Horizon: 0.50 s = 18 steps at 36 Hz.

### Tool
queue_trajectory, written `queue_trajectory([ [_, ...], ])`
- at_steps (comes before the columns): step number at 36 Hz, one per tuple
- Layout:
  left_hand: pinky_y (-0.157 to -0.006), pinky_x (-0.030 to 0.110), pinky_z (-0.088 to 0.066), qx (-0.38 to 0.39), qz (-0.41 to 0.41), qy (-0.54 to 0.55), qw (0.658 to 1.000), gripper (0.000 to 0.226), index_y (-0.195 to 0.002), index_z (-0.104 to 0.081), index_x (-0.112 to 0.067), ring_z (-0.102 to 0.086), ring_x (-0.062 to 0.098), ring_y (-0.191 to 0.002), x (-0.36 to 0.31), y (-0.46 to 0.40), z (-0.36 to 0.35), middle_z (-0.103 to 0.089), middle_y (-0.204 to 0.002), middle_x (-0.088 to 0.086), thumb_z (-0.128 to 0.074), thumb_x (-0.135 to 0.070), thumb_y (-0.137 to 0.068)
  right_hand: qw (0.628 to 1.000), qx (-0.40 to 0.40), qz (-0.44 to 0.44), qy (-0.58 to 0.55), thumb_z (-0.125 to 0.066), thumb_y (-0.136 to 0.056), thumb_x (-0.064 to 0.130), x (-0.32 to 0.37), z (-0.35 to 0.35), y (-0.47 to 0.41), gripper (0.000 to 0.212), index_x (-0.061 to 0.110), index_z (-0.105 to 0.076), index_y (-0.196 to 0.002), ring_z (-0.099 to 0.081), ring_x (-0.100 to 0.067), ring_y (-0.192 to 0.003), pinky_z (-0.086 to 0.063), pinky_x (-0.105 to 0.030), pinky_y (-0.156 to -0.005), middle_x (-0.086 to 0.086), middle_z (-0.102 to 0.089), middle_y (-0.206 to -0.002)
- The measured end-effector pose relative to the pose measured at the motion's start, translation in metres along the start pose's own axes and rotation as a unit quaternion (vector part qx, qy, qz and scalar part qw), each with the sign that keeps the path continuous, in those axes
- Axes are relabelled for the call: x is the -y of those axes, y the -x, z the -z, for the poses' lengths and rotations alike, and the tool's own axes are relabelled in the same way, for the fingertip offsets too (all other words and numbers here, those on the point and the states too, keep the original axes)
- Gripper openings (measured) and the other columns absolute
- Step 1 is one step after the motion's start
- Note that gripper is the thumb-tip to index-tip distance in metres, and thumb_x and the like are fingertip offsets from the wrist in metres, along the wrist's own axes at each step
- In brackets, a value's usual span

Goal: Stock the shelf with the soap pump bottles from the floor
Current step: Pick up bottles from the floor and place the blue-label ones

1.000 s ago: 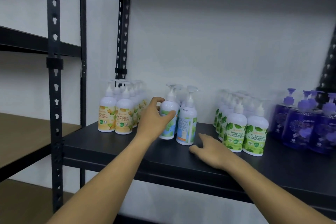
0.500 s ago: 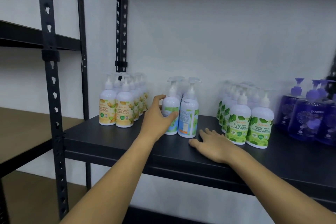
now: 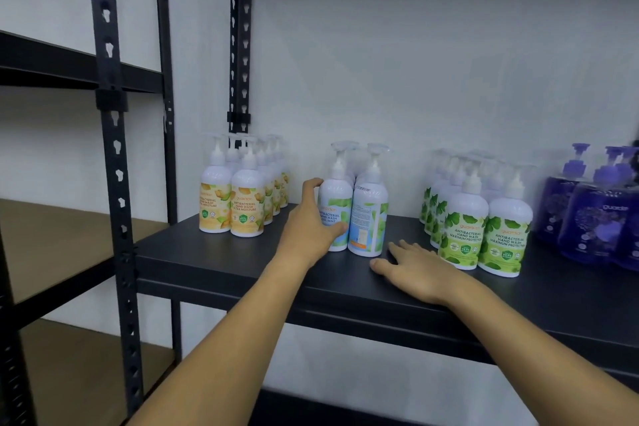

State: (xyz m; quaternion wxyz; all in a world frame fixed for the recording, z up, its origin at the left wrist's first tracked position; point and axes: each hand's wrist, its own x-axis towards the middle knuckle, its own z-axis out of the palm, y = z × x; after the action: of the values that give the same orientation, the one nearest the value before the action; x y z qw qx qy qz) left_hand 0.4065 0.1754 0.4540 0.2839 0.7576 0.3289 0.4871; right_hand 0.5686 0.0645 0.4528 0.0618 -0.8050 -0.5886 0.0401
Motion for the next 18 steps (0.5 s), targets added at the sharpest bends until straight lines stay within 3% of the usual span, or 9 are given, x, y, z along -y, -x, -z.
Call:
queue_trajectory([
  [8,-0.083,0.026,-0.055,0.031,0.003,0.022,0.999,0.081,-0.142,-0.031,-0.033,-0.063,0.011,-0.098,0.0003,0.0026,0.0064,-0.062,-0.112,-0.002,-0.075,-0.003,-0.081,1.000,-0.002,0.000,0.002,-0.028,-0.099,0.063,-0.0007,-0.0005,-0.0013,0.077,0.019,-0.014,-0.160,-0.008,-0.026,-0.154,-0.011,-0.042,-0.123,-0.007,-0.008,-0.168],
  [18,-0.088,0.037,-0.058,0.021,0.010,0.015,1.000,0.079,-0.137,-0.032,-0.035,-0.065,0.017,-0.100,-0.0014,0.0039,0.0060,-0.064,-0.114,0.003,-0.077,-0.004,-0.080,1.000,-0.002,0.001,0.000,-0.028,-0.100,0.063,-0.0004,-0.0005,-0.0021,0.077,0.019,-0.013,-0.160,-0.008,-0.026,-0.154,-0.011,-0.043,-0.124,-0.007,-0.008,-0.168],
])
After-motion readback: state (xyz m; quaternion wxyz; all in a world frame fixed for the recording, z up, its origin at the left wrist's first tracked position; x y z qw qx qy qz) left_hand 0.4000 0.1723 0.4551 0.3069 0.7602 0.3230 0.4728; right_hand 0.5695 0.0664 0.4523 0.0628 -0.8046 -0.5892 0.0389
